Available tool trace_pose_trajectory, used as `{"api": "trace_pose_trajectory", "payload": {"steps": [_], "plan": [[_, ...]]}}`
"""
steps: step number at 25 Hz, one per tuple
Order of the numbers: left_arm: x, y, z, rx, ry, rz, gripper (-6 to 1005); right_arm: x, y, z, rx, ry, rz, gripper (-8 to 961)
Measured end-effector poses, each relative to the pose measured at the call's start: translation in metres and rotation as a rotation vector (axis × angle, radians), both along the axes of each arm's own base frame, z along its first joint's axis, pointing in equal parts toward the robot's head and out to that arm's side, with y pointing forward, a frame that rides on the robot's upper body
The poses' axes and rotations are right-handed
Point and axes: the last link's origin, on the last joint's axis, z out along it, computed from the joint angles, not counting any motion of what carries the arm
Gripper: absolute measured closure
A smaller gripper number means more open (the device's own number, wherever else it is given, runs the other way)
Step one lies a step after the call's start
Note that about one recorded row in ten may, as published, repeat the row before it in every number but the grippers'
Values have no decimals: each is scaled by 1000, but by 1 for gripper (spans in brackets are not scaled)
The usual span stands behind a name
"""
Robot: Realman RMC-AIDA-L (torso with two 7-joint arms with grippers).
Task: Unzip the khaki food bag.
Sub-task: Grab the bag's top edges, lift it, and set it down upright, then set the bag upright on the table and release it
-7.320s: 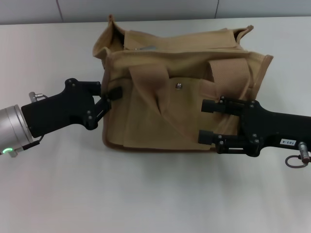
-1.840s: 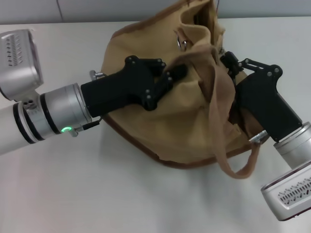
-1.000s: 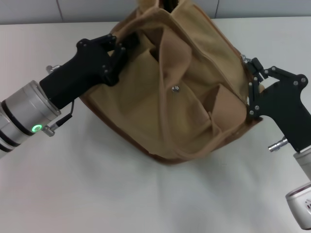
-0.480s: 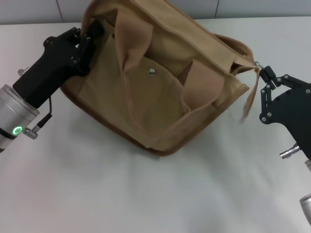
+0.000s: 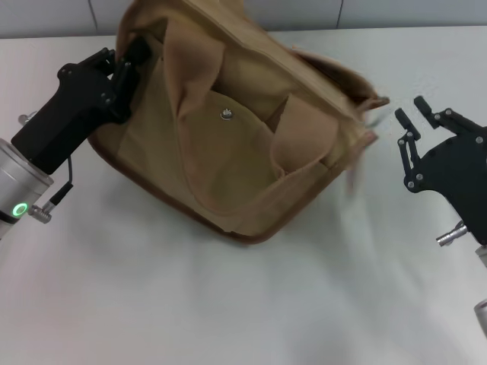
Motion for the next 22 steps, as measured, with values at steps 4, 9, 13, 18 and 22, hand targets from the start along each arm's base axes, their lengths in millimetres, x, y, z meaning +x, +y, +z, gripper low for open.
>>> {"api": "trace_pose_trajectory", "payload": {"steps": [4,9,13,18,22], "plan": [[-6,-2,3,14,-1,26,929,8,8,2,-55,27,-40,792],[-11,-4,5,23,2,44,928,13,24,-2,-142,47,-95,631],[-13,-5,5,23,3,50,928,10,37,-6,-189,55,-116,528],[-14,-6,4,22,2,54,927,-1,48,-11,-242,63,-88,450],[-15,-7,4,20,2,59,927,-7,54,-12,-254,67,-74,471]]}}
